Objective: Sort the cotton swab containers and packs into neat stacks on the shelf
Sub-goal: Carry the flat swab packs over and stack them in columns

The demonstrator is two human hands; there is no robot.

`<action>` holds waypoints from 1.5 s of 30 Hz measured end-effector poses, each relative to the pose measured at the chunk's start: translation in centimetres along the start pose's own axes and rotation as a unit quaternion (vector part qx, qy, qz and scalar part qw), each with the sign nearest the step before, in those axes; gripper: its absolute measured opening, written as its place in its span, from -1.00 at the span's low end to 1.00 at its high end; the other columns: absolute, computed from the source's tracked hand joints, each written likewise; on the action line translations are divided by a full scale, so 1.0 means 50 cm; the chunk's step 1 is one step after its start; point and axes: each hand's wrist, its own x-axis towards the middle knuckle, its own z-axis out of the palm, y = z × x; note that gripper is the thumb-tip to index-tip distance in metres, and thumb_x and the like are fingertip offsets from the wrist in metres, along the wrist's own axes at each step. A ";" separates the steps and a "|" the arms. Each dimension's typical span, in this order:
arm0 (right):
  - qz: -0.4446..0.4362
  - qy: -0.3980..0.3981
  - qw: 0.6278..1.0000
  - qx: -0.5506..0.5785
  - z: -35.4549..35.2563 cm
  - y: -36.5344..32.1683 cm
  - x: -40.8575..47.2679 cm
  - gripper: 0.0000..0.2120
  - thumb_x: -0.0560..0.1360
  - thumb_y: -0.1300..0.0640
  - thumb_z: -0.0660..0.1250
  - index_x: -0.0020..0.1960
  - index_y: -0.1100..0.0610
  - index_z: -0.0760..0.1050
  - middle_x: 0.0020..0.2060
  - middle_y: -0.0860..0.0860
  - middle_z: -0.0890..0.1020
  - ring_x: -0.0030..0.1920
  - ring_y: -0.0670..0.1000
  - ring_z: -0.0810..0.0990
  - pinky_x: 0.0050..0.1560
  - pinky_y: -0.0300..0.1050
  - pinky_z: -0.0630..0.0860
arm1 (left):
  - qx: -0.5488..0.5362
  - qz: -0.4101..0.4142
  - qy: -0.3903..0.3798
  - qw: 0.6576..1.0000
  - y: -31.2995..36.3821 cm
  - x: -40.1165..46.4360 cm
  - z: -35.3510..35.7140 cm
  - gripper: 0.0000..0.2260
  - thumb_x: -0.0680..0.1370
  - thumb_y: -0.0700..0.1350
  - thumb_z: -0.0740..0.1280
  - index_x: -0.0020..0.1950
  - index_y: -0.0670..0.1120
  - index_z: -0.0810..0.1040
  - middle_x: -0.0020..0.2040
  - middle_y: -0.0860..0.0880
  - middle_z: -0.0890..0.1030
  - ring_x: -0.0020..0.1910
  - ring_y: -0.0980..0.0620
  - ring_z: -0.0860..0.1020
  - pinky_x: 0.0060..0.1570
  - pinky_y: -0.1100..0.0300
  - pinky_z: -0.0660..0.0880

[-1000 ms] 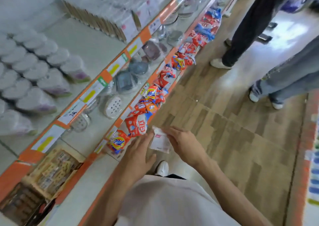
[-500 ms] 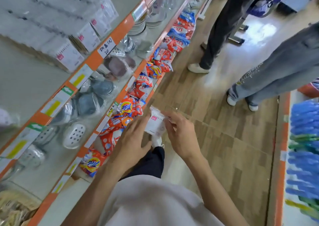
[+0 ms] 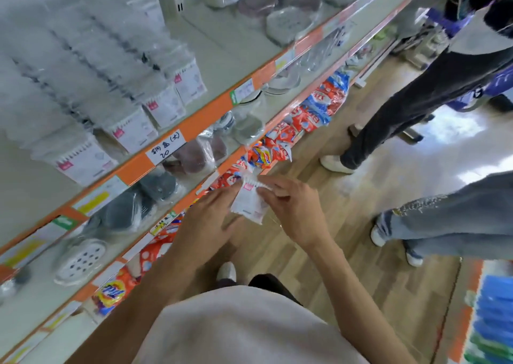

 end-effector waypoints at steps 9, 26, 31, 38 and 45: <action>-0.239 -0.039 0.970 -0.023 -0.054 0.042 0.290 -0.82 0.56 0.23 0.43 0.16 0.15 0.67 0.10 0.00 0.70 0.05 0.01 0.69 0.08 -0.04 0.61 | 0.148 0.034 0.094 0.984 -0.019 0.167 -0.098 -0.43 0.52 0.05 0.36 0.53 -0.03 0.39 0.49 -0.04 0.43 0.50 -0.09 0.34 0.43 -0.07 0.33; -0.432 -0.108 0.895 -0.004 0.031 -0.083 0.879 -0.78 0.55 0.23 0.37 0.18 0.16 0.63 0.09 0.05 0.68 -0.04 0.10 0.65 -0.01 -0.09 0.54 | 0.311 -0.159 0.169 0.922 -0.064 0.476 -0.262 -0.47 0.57 0.08 0.36 0.52 -0.01 0.40 0.51 -0.14 0.40 0.53 -0.18 0.30 0.45 -0.21 0.28; -0.455 -0.166 0.875 -0.014 0.147 -0.131 0.962 -0.77 0.58 0.24 0.34 0.23 0.18 0.59 0.14 0.06 0.66 -0.01 0.08 0.64 -0.01 -0.23 0.43 | 0.306 -0.237 0.159 0.908 -0.105 0.510 -0.280 -0.46 0.59 0.17 0.20 0.54 0.03 0.35 0.54 -0.11 0.35 0.54 -0.19 0.28 0.48 -0.18 0.23; -0.465 -0.161 0.871 -0.006 0.267 -0.157 1.016 -0.77 0.58 0.29 0.26 0.20 0.24 0.58 0.13 0.15 0.63 0.13 0.24 0.58 0.14 0.12 0.52 | 0.280 -0.285 0.198 0.895 -0.118 0.538 -0.296 -0.46 0.58 0.17 0.21 0.54 0.02 0.37 0.56 -0.15 0.30 0.57 -0.20 0.18 0.52 -0.18 0.10; -0.501 -0.162 0.850 -0.023 0.292 -0.131 1.020 -0.76 0.56 0.26 0.33 0.21 0.21 0.59 0.15 0.09 0.62 0.20 0.21 0.52 0.17 0.04 0.50 | 0.263 -0.306 0.203 0.892 -0.131 0.539 -0.290 -0.48 0.61 0.15 0.23 0.56 0.06 0.33 0.59 -0.12 0.24 0.61 -0.15 0.08 0.53 -0.15 -0.04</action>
